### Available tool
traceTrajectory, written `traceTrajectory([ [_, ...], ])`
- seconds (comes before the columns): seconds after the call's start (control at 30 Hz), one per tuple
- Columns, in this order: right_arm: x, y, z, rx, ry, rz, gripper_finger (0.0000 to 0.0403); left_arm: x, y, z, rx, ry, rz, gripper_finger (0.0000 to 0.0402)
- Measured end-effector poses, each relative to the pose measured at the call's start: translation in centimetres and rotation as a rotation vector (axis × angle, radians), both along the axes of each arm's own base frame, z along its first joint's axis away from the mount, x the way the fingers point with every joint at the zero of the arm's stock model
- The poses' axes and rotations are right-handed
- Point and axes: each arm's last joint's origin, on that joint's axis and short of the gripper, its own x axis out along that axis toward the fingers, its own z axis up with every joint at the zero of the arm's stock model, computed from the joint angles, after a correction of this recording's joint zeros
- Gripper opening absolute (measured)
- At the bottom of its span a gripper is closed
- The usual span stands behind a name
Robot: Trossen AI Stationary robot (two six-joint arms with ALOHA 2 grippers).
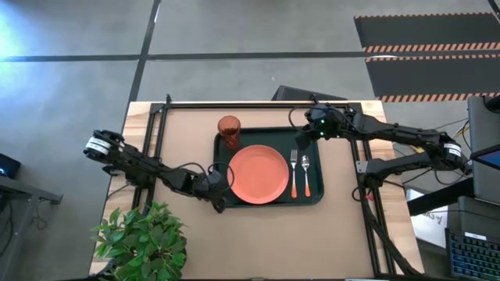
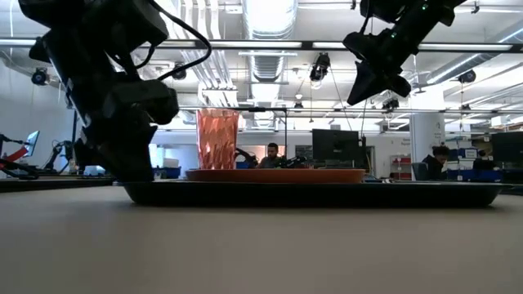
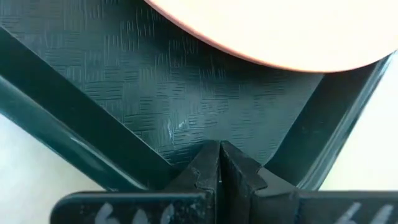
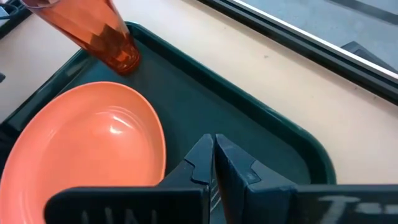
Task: Pick and place plate/cup/fork/spoon on tray
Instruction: Adjust the black table tray
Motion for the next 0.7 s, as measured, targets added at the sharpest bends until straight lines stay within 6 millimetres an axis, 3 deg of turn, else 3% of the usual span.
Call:
traceTrajectory([
  [0.7,0.0,0.0,0.0,-0.017,0.010,0.016,0.0008,-0.9,-1.9,0.1,-0.092,0.059,0.034,0.0000],
])
